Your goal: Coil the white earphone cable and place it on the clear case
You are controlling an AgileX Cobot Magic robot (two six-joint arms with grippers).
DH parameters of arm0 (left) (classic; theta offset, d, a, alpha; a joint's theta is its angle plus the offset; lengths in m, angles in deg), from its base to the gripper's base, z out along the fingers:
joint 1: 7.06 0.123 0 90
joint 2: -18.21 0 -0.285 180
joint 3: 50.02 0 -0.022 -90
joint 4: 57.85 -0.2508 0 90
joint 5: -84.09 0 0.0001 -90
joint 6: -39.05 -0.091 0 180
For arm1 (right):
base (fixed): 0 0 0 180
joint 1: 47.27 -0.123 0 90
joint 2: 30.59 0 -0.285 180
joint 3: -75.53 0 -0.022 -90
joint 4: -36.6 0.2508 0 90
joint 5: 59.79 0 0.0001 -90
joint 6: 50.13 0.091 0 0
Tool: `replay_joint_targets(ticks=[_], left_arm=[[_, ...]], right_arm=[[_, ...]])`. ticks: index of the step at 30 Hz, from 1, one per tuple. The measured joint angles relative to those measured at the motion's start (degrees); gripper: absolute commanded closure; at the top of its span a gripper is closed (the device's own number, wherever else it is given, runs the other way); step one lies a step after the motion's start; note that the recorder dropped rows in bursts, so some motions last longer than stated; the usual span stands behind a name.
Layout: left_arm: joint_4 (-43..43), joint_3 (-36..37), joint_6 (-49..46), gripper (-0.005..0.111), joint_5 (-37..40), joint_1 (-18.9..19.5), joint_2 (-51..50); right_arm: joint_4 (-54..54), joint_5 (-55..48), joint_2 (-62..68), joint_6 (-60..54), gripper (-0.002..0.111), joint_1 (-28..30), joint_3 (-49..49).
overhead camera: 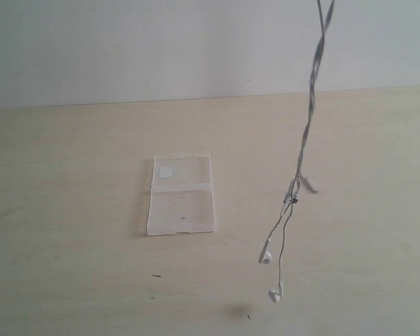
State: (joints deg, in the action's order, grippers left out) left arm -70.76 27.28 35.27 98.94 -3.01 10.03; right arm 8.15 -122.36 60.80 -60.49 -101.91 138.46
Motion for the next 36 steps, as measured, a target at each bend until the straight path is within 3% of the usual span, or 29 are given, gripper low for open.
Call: replay_joint_targets(ticks=[6, 10, 14, 18, 23, 26, 30, 36], left_arm=[[4.16, 0.0, 12.13, 0.107, -17.78, 0.0, 0.0], [3.18, 0.1, 33.39, 0.107, -31.61, 0.0, 0.05], [-19.23, -2.39, 50.33, 0.107, -37.36, 0.0, -0.55], [-42.04, -4.64, 65.46, 0.107, -46.93, 0.0, -8.01], [-49.09, -5.67, 73.84, 0.107, -56.91, 0.0, -20.24], [-49.94, -5.7, 77.28, 0.107, -67.4, 0.0, -30.53], [-48.85, -5.81, 75.51, 0.107, -76.88, 0.0, -32.55], [-45.62, -8.49, 74.69, 0.107, -77.38, 0.0, -32.69]], right_arm=[[0.0, -0.98, 0.1, 0.0, 0.108, 0.0, 0.0], [0.0, -1.08, 0.55, 0.04, 0.108, 0.0, 0.0], [-0.48, -0.37, 1.9, -0.07, 0.108, 0.0, 0.0], [-0.7, 1.42, 2.84, -0.07, 0.108, 0.0, 0.0], [-1.18, 1.78, 3.59, 0.52, 0.108, 0.0, 0.0], [-1.8, 1.78, 3.59, 1.44, 0.108, 0.0, 0.0], [-2.9, 1.78, 3.22, 2.57, 0.108, 0.0, 0.0], [-1.05, 1.9, 3.0, 3.69, 0.108, 0.0, 0.0]])
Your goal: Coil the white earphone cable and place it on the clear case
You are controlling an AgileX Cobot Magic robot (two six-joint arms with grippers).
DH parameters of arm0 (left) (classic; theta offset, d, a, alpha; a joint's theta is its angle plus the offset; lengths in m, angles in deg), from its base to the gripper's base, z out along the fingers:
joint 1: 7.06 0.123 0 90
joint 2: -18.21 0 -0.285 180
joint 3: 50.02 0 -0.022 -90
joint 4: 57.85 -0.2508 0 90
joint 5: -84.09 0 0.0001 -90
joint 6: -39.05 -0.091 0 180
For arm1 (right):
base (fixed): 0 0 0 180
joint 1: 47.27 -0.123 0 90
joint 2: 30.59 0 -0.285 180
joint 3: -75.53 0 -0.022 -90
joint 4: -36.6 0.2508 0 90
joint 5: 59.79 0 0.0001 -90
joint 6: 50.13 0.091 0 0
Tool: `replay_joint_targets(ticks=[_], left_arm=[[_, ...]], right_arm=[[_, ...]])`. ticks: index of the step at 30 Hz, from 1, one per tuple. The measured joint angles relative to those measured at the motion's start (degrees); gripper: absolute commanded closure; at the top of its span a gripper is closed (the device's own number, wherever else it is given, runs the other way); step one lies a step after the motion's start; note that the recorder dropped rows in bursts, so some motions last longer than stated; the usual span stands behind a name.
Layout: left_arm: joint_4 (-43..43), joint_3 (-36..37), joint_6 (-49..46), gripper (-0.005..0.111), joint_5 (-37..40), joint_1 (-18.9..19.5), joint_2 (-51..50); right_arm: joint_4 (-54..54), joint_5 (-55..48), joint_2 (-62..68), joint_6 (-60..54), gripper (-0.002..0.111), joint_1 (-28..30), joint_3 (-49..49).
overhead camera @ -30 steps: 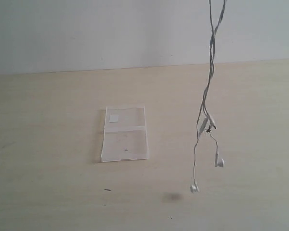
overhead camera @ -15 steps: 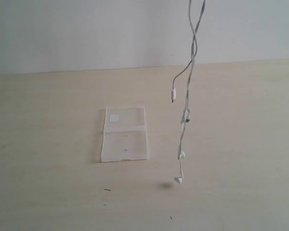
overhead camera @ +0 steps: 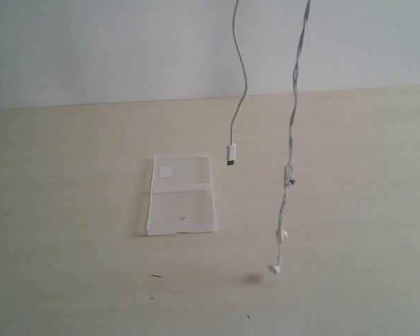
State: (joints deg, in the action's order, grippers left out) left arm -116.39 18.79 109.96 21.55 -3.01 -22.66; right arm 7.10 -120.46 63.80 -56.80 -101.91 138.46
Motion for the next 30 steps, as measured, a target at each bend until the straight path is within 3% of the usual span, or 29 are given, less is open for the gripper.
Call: replay_joint_targets(ticks=[5, 10, 21, 30], left_arm=[[-13.23, -13.27, 4.38, 0.107, 1.11, 0.0, -9.72], [-17.37, -18.86, 5.82, 0.107, -1.22, -1.64, -21.76], [-19.17, -27.45, 5.97, 0.107, 2.31, -15.92, -37.39], [-23.32, -29.42, 4.79, 0.106, 5.28, -18.02, -38.09]], right_arm=[[1.2, 0.23, 0.0, 0.0, 0.108, 0.0, 0.0], [1.4, -0.05, 0.0, 0.0, 0.108, 0.0, 0.0], [4.05, -8.92, 0.47, 1.82, 0.108, 0.0, 0.0], [8.46, -9.4, 1.74, 3.58, 0.108, 0.0, 0.0]])
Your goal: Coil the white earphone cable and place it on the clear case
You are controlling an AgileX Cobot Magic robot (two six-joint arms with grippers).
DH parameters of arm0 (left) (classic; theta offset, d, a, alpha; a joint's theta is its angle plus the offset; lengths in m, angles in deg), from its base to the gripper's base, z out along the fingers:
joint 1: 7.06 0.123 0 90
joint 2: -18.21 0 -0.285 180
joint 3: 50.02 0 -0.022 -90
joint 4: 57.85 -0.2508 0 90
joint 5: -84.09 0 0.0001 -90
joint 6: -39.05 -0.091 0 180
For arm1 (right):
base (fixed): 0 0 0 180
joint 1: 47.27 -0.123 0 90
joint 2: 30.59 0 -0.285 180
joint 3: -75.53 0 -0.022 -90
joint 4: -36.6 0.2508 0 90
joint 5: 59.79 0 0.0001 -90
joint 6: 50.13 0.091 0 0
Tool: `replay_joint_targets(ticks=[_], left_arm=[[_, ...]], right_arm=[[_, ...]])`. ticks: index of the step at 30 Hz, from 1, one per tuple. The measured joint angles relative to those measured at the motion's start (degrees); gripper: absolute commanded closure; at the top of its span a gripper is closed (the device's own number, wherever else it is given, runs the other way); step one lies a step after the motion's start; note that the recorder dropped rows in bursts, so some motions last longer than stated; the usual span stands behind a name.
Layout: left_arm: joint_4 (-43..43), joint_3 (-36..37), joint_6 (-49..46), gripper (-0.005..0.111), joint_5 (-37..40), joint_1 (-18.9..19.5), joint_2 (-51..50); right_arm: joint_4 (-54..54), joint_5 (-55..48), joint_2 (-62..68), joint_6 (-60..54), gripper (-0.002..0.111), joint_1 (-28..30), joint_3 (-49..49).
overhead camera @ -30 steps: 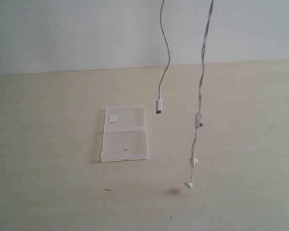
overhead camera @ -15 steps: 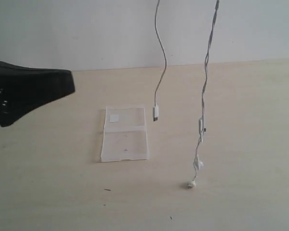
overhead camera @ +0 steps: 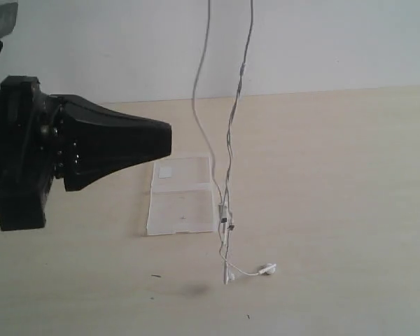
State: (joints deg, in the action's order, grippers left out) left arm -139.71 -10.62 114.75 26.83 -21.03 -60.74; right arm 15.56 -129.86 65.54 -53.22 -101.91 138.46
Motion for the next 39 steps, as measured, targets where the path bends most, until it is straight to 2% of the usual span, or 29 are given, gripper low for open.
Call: replay_joint_targets(ticks=[2, 4, 9, 11, 18, 39], left_arm=[[-2.53, 0.0, -0.1, 0.102, 1.99, 0.0, 0.0], [-4.17, 0.0, -0.1, 0.092, 4.6, 0.0, 0.0], [-4.52, 0.0, -0.1, 0.051, 9.14, 0.0, 0.0], [-3.46, 0.0, -0.1, 0.04, 10.09, 0.0, 0.0], [1.17, 0.0, -0.31, 0.041, 12.25, 0.0, 0.0], [0.96, -0.13, -1.77, 0.041, 16.53, 0.0, -2.26]], right_arm=[[-2.02, -0.04, 0.09, 0.0, 0.108, 0.0, -0.11], [-2.68, -0.14, -0.01, 0.0, 0.108, 0.0, -0.11], [-2.68, -0.14, -0.49, 0.47, 0.108, 0.0, -0.11], [-2.68, -0.14, -0.59, 1.03, 0.108, 0.0, -0.11], [-0.9, -0.14, -0.71, 0.92, 0.108, 0.0, -0.11], [4.9, -0.14, 6.5, -0.26, 0.108, 0.0, -0.34]])
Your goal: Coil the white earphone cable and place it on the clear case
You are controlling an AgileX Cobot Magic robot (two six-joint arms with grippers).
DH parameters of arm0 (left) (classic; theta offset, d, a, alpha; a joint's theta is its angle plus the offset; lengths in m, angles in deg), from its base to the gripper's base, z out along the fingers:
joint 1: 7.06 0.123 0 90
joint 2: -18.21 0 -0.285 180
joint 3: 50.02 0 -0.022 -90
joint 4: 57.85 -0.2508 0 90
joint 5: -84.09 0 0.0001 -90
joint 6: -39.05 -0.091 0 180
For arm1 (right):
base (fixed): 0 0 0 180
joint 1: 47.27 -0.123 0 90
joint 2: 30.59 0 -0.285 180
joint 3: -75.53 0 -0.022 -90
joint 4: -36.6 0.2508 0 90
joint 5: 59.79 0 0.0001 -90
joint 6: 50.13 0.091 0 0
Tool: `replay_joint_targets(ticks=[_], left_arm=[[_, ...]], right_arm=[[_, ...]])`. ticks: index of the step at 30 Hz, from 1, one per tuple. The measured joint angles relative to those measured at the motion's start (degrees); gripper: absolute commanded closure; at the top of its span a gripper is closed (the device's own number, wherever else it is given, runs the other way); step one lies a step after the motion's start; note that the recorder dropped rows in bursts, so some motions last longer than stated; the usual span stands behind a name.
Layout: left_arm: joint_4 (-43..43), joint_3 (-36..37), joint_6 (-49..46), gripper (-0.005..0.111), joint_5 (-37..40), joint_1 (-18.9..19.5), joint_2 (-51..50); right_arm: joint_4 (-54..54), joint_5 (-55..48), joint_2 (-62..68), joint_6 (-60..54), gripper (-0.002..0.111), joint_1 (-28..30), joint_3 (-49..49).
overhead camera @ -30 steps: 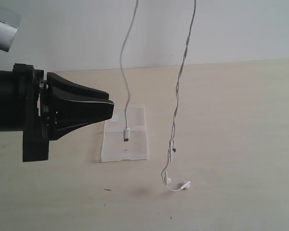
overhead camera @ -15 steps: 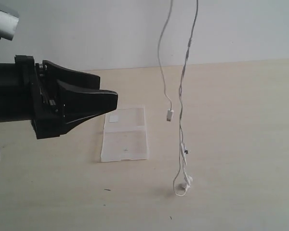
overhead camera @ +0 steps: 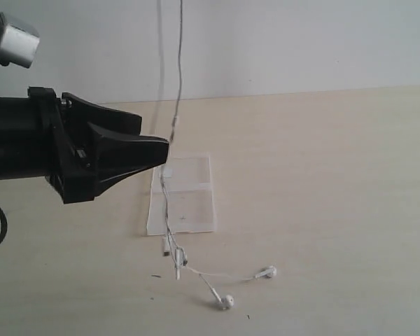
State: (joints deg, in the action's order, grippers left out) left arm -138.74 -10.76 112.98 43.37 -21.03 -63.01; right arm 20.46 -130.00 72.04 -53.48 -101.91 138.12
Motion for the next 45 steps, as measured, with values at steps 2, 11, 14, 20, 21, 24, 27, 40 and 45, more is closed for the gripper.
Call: replay_joint_targets(ticks=[2, 11, 14, 20, 21, 24, 27, 40, 45], left_arm=[[0.0, 0.0, -0.81, 0.041, 0.12, 0.0, 0.0], [3.82, 0.0, -5.37, 0.041, -2.79, 0.0, 0.0], [6.09, 0.0, -7.1, 0.041, -3.84, 0.0, 0.0], [8.25, 0.0, -8.33, 0.041, -4.84, -0.12, -0.52], [8.81, 0.0, -8.64, 0.041, -4.96, -0.37, -0.99], [10.21, -0.55, -9.89, 0.042, -5.43, -2.32, -3.26], [10.6, -2.22, -10.61, 0.042, -5.29, -5.01, -6.0], [10.7, -3.76, -11.41, 0.056, 2.24, -6.3, -9.31], [10.73, -3.76, -11.41, 0.081, 2.5, -6.3, -9.31]], right_arm=[[0.0, 0.0, 0.0, 0.0, 0.108, 0.0, 0.0], [1.16, 0.0, 0.0, 0.0, 0.108, 0.0, 0.0], [1.27, 0.0, 0.0, 0.0, 0.108, 0.0, 0.0], [1.27, 0.0, 0.0, 0.0, 0.108, 0.0, 0.0], [1.27, 0.0, 0.0, 0.0, 0.108, 0.0, 0.0], [1.27, 0.0, 0.0, 0.0, 0.108, 0.0, 0.0], [1.27, 0.0, 0.0, 0.0, 0.108, 0.0, 0.0], [1.27, 0.0, 0.0, 0.0, 0.108, 0.0, 0.0], [1.27, 0.0, 0.0, 0.0, 0.108, 0.0, 0.0]])
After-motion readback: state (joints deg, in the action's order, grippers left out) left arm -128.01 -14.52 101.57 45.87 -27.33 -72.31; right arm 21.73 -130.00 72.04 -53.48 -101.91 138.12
